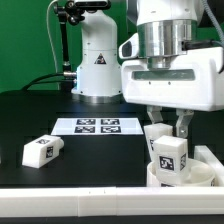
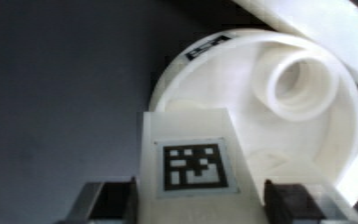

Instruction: Assemble stool

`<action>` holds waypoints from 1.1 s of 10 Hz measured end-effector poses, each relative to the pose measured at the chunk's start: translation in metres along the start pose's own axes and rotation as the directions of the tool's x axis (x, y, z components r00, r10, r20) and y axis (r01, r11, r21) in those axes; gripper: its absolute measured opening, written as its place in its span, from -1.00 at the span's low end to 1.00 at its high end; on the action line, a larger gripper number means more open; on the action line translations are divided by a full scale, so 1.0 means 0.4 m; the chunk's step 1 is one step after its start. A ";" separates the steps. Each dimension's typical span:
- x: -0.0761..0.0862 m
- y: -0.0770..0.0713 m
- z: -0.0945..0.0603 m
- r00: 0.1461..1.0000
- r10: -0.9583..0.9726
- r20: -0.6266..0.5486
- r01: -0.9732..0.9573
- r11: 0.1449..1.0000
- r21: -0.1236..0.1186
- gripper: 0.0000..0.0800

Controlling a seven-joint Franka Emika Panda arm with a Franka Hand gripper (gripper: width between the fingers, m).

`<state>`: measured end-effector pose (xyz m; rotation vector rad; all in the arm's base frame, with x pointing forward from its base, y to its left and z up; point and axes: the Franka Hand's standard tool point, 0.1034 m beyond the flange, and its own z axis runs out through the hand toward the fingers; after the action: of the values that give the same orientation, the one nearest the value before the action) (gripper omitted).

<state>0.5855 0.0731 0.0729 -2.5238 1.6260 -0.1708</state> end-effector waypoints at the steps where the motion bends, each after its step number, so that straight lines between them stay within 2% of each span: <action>1: -0.001 0.000 0.000 0.996 0.088 0.008 -0.088 0.996 0.005 -0.15; 3: -0.003 -0.001 -0.001 0.969 0.246 0.025 -0.246 0.969 0.012 -0.15; 7: -0.024 -0.007 0.000 0.856 0.512 0.063 -0.514 0.858 0.007 -0.15; 11: -0.044 -0.012 0.000 0.666 0.741 0.090 -0.742 0.670 -0.016 -0.15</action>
Offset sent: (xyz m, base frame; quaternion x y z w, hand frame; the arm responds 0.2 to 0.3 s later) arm -0.0023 0.0019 -0.0045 0.0033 0.0017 0.2464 0.9692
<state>0.5825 0.0910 0.0733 -1.6003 2.4261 0.0197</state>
